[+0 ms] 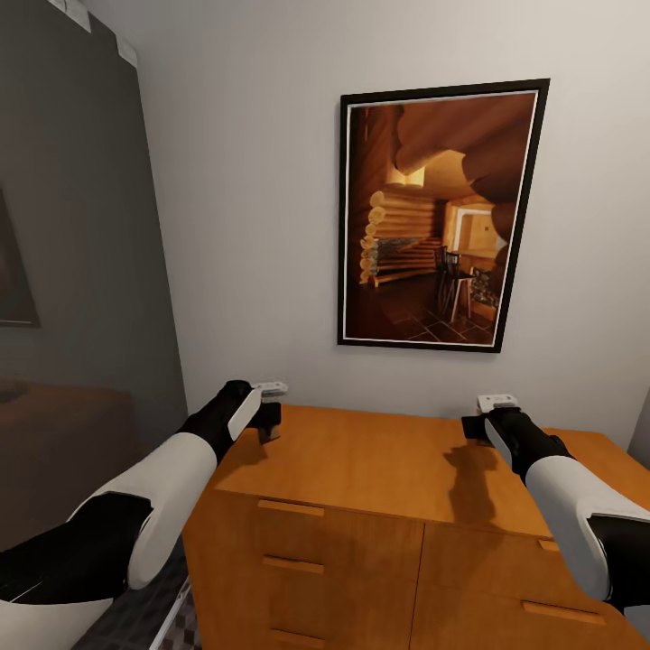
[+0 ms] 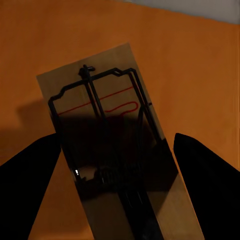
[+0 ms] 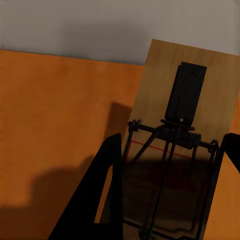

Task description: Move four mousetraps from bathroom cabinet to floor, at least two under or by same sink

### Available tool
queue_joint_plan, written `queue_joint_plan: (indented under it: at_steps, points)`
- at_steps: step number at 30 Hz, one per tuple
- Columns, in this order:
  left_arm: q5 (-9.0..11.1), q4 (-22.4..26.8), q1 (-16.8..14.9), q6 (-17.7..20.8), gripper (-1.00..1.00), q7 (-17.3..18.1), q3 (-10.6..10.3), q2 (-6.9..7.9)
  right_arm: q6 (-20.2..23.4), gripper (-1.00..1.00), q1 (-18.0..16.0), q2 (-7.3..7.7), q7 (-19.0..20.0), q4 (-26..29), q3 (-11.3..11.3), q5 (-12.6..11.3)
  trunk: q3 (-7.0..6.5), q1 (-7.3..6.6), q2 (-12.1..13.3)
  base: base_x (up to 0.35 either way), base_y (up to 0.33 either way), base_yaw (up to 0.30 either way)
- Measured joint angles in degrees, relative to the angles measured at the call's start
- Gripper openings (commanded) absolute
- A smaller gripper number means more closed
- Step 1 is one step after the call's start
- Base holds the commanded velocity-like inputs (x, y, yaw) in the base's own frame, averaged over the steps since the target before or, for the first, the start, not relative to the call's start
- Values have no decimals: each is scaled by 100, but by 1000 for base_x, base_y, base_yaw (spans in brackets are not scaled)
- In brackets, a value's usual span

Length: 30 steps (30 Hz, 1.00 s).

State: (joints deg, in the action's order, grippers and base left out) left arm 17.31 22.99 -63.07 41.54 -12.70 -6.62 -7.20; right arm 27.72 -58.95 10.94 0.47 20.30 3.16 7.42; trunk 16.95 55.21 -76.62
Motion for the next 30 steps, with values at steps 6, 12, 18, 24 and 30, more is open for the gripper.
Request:
queue_joint_plan:
  at_steps: [6, 12, 18, 24, 30]
  points:
    - [-8, 26, 0, -31, -100, 6, 3, -16, -30, -100, 0, 0, 1, 0, 1, 0, 0, 2, 0, -77, 0, 0]
    - [-16, 30, 0, -33, -100, 13, -13, -15, -48, -100, 0, -7, 1, -2, 1, -1, 0, 4, 0, -316, 0, 0]
    - [-21, 31, 0, -88, -100, 180, -16, -20, -50, -100, 0, -9, 1, -8, 1, -1, 0, 4, 0, -343, 0, 0]
    - [-50, 20, 0, -135, -100, 382, -24, -15, -51, -100, 0, -9, 1, -9, 1, -1, 0, 4, 0, -346, 0, 0]
    - [-63, -29, 0, -148, -100, 415, -32, -9, -54, -100, 0, -29, 4, -9, -4, 0, 0, 4, 0, -346, 0, 0]
